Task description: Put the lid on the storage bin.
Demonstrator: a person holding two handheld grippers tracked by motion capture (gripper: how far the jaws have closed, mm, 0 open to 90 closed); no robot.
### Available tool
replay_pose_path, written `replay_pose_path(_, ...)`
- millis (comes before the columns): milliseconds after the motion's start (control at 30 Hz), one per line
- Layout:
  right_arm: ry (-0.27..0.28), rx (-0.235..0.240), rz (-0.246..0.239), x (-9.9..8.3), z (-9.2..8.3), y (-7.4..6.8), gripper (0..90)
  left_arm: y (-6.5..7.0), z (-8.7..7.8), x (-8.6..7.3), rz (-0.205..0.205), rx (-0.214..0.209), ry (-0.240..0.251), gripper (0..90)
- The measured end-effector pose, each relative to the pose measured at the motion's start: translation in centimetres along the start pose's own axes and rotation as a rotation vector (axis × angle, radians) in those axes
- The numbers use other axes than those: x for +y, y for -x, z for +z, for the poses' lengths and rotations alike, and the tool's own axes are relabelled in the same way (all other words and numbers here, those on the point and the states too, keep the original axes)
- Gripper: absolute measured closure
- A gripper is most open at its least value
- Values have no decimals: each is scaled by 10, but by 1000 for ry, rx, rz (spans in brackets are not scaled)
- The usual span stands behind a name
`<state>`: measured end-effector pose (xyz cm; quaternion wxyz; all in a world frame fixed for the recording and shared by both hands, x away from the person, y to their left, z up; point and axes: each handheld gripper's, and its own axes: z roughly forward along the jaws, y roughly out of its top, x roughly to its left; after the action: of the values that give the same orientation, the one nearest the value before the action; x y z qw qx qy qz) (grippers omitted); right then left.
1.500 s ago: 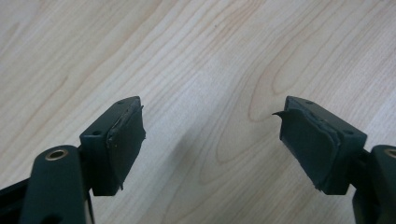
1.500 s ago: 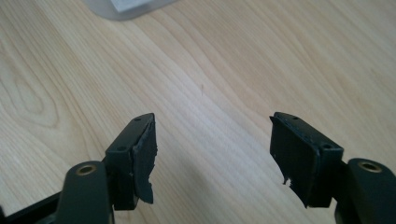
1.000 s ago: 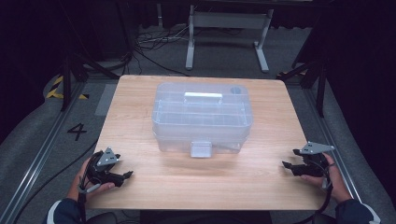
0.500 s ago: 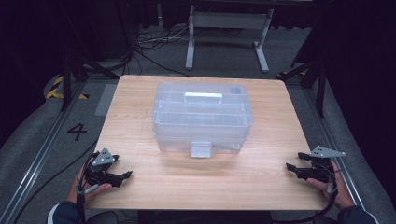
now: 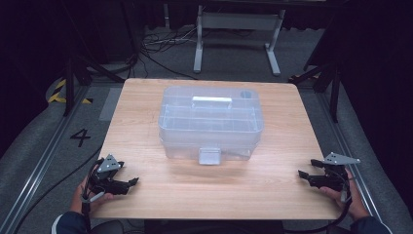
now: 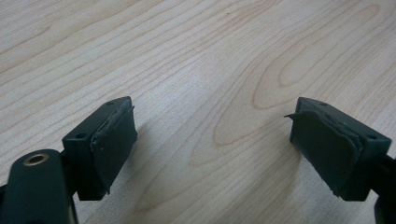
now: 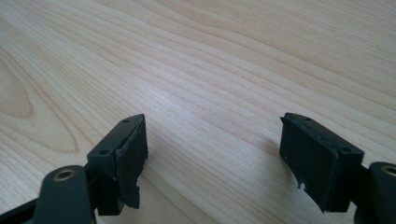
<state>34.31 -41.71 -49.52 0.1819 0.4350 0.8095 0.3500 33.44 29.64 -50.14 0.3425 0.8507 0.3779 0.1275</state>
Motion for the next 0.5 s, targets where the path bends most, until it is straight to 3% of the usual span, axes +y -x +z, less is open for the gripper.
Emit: replay_pose_path(500,0,-3,3,0,0,0,235,0,0,0,0,4,-1,144)
